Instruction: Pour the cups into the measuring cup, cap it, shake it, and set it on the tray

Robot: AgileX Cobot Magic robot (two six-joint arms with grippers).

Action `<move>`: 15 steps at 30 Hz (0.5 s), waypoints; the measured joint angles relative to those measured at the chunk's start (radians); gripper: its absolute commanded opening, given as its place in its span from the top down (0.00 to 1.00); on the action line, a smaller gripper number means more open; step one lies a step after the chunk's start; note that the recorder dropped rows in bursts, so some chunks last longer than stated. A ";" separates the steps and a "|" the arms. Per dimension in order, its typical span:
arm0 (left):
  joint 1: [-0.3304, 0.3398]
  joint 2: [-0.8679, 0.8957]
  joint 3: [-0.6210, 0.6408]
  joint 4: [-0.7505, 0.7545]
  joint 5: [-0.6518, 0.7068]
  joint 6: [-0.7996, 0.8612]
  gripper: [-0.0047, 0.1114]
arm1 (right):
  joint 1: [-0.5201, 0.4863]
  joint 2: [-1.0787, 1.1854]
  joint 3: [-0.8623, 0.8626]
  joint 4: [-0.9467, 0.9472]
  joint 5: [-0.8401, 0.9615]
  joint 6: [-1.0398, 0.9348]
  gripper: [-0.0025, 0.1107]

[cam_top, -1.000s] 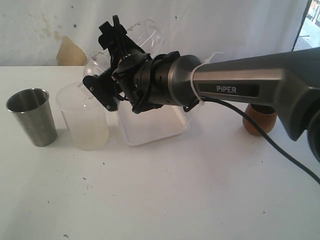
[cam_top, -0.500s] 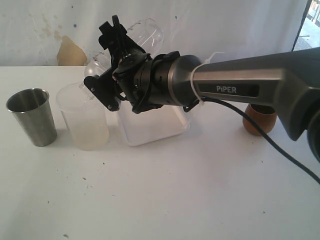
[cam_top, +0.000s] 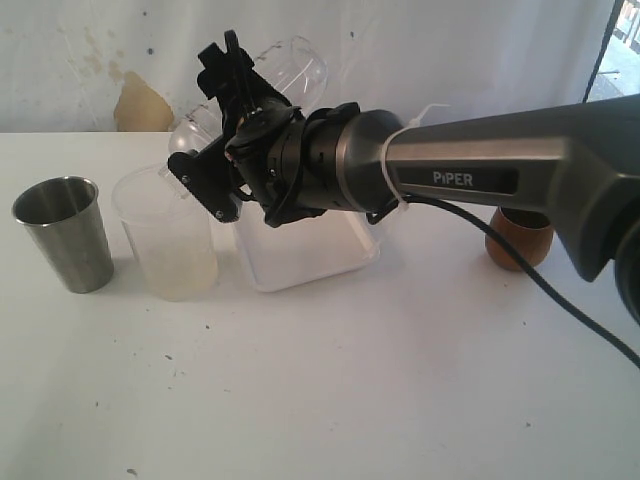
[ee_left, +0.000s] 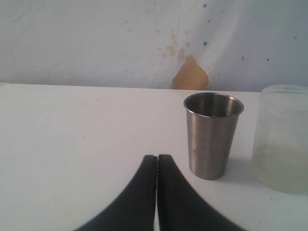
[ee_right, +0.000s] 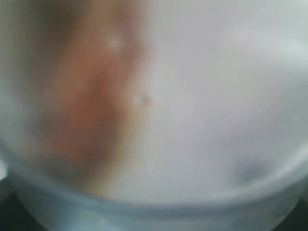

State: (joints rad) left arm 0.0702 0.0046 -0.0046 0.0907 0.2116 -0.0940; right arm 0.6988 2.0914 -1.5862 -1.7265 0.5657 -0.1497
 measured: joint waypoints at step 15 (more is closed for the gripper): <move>0.000 0.000 0.000 0.000 0.000 0.000 0.95 | 0.000 0.000 0.000 -0.002 -0.039 0.032 0.98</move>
State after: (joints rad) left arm 0.0702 0.0046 -0.0046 0.0907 0.2116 -0.0940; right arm 0.6988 2.0914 -1.5862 -1.7288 0.5269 -0.1177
